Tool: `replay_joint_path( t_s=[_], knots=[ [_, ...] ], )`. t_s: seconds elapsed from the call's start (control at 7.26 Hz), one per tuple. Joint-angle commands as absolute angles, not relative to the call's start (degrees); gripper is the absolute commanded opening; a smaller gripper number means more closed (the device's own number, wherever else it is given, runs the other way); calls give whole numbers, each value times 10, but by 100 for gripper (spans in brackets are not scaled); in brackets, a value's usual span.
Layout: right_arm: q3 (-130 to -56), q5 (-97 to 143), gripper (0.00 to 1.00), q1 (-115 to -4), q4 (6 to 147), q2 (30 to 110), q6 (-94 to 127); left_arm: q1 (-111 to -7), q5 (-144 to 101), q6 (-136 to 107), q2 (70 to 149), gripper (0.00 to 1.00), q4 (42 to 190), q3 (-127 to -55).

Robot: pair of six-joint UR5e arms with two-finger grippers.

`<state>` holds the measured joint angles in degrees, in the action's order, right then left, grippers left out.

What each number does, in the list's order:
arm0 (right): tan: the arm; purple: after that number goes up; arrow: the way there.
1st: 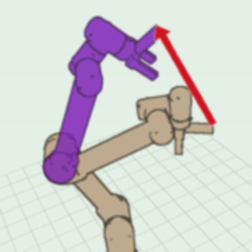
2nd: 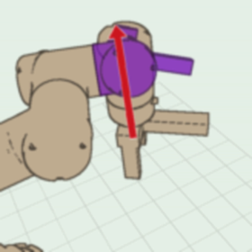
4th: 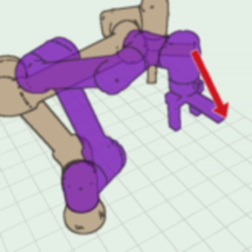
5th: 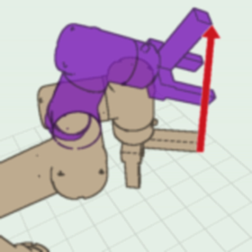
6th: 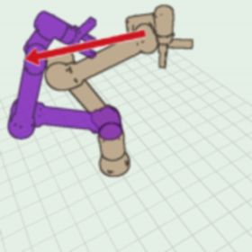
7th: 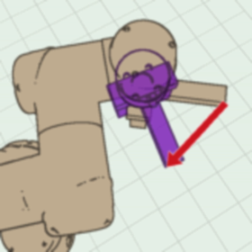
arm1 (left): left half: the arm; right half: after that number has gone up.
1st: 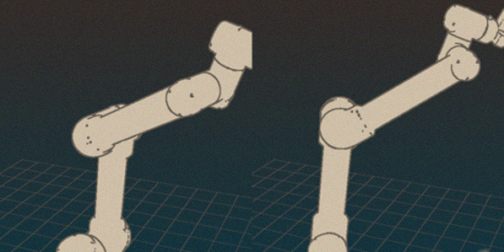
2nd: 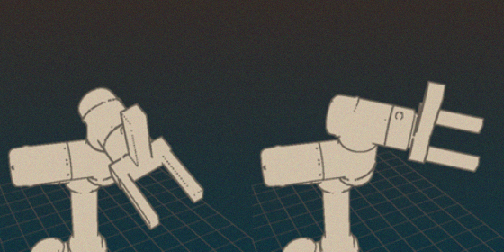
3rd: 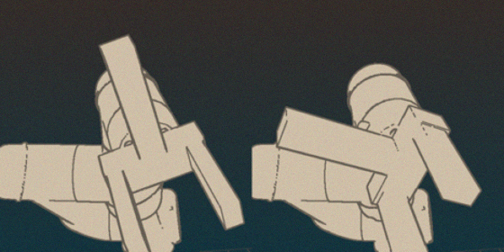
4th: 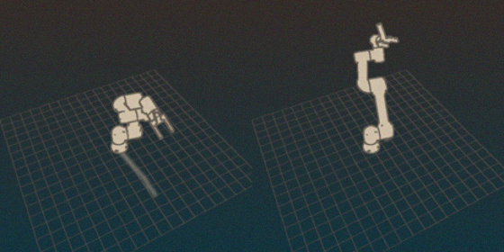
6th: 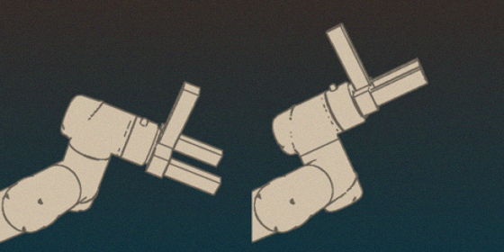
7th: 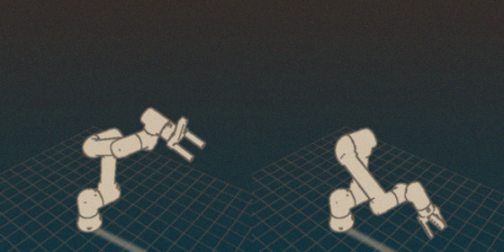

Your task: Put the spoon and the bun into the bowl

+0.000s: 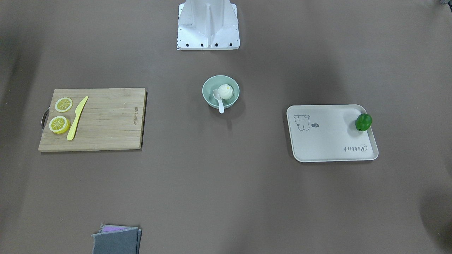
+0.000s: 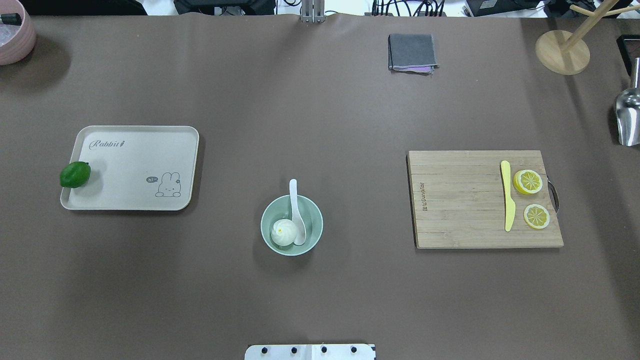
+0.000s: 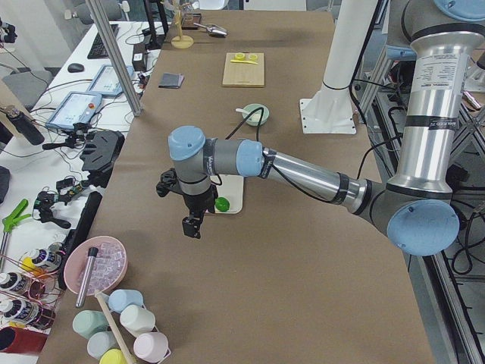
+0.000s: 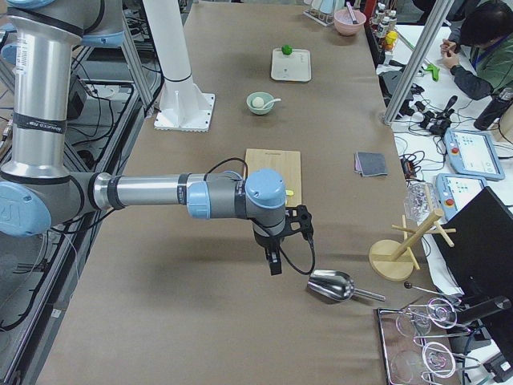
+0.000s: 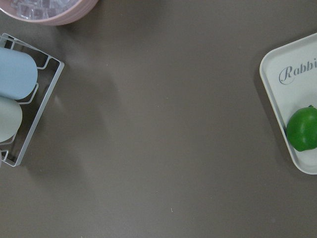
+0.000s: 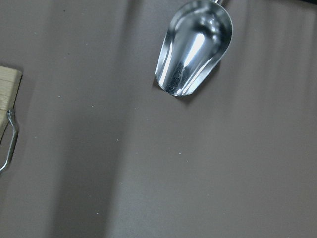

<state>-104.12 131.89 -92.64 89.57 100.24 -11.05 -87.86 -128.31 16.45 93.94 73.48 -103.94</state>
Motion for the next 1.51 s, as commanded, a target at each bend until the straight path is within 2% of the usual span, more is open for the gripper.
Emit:
replay_joint_path(
  t_s=[0.0, 1.38],
  knots=[
    [-1042, 1318, 100, -933, 895, 1009, -113, -880, -1276, 161, 939, 98, 735, -1044],
    [-1028, 1332, 100, -933, 899, 1034, -118, -882, -1277, 163, 920, 98, 733, -1076]
  ],
)
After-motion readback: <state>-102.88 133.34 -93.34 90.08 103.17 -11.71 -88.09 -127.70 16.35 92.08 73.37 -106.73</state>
